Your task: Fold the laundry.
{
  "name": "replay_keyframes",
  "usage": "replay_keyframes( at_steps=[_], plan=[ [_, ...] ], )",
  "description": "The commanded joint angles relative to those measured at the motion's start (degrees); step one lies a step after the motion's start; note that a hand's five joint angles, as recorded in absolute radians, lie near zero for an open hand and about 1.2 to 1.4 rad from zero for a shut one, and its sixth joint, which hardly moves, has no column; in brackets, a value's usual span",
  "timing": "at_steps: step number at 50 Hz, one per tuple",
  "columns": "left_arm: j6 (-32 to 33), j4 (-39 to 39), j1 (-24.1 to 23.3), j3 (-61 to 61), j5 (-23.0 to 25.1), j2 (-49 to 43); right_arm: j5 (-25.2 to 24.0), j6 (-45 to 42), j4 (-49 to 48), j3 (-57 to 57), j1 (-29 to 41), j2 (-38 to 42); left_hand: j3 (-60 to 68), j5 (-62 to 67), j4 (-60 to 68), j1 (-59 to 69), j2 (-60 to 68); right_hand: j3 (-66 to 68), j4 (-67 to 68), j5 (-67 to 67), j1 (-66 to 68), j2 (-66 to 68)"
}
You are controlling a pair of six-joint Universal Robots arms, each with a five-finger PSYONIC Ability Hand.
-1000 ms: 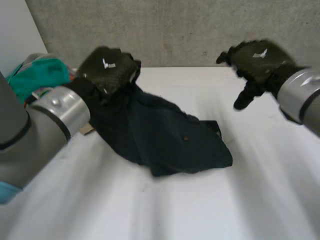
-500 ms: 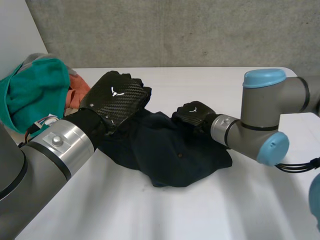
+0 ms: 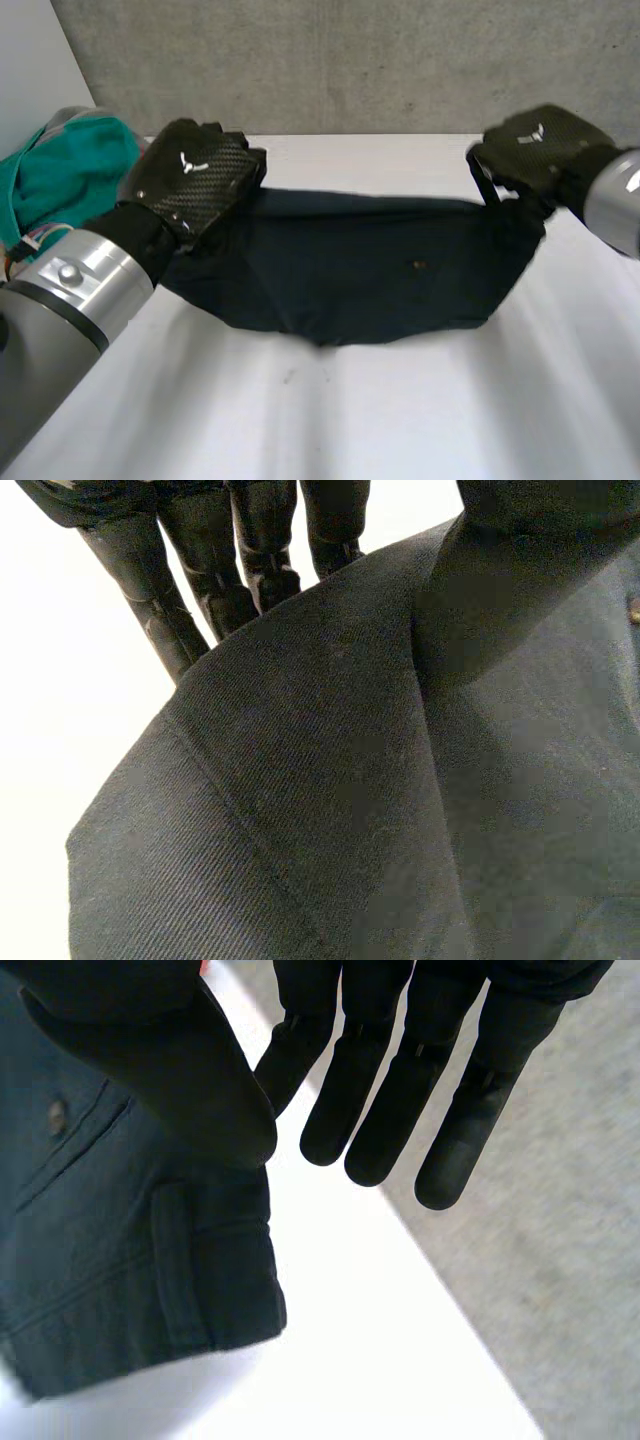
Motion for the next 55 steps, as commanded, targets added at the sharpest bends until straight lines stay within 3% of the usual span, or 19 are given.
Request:
replay_keyframes(
  at_steps=[1,5,11,14,19,26,35,48,53,55],
  plan=[
    [-0.26,2.47,-0.33,-3.20,0.07,-7.08,-0.47,-4.26,4.36,8.18,-0.89,-1.96,11.69,15.00,11.22,13.61,11.39,12.07,11.48,12.64,15.80,12.44],
    [-0.34,4.84,-0.25,-2.15,0.07,-13.15,-0.82,-2.60,-1.43,10.65,-0.19,4.43,11.69,15.00,11.22,13.61,11.39,12.07,11.48,12.64,15.80,12.44],
    [-0.34,7.75,-0.33,1.45,-0.45,-19.04,1.11,6.98,-7.16,8.90,-0.36,14.04,11.69,15.00,11.22,13.61,11.39,10.63,10.04,11.20,14.36,11.00],
    [-0.34,7.75,-0.42,1.81,-0.45,-19.22,1.29,10.75,-6.89,7.32,-0.71,14.04,11.69,15.00,11.22,13.61,11.39,-21.39,-21.97,-20.81,-17.65,-21.01],
    [-0.17,7.57,-0.60,0.58,-0.45,-18.08,0.76,13.23,-6.81,5.47,-1.24,13.86,11.69,15.00,11.22,13.61,11.39,-33.78,-34.36,-33.21,-30.05,-33.41],
    [0.10,7.48,-0.60,-2.75,-0.37,-13.69,0.58,12.79,1.18,2.31,-2.21,13.51,11.69,15.00,11.22,13.61,11.39,-42.20,-42.78,-41.63,-38.46,-41.82],
    [0.27,7.66,-0.60,-4.96,-0.45,-11.49,-2.93,13.93,10.33,-2.09,-1.86,18.07,11.69,15.00,11.22,13.61,11.39,-42.71,-43.29,-42.14,-38.98,-42.34],
    [0.36,8.27,0.19,-3.38,-0.28,-16.58,-5.31,15.08,12.44,-1.74,-1.59,23.97,11.69,15.00,11.22,13.61,11.39,-34.82,-35.41,-34.25,-31.09,-34.45],
    [0.45,8.36,0.19,-0.13,-0.19,-19.65,-5.48,13.32,12.36,-2.44,-1.07,25.64,11.69,15.00,11.22,13.61,11.39,11.95,11.37,12.52,15.68,12.32],
    [0.45,8.36,0.19,2.50,-0.19,-21.50,-4.96,12.44,12.01,-3.84,-1.07,25.55,11.69,15.00,11.22,13.61,11.39,12.07,11.48,12.64,15.80,12.44]
  ],
)
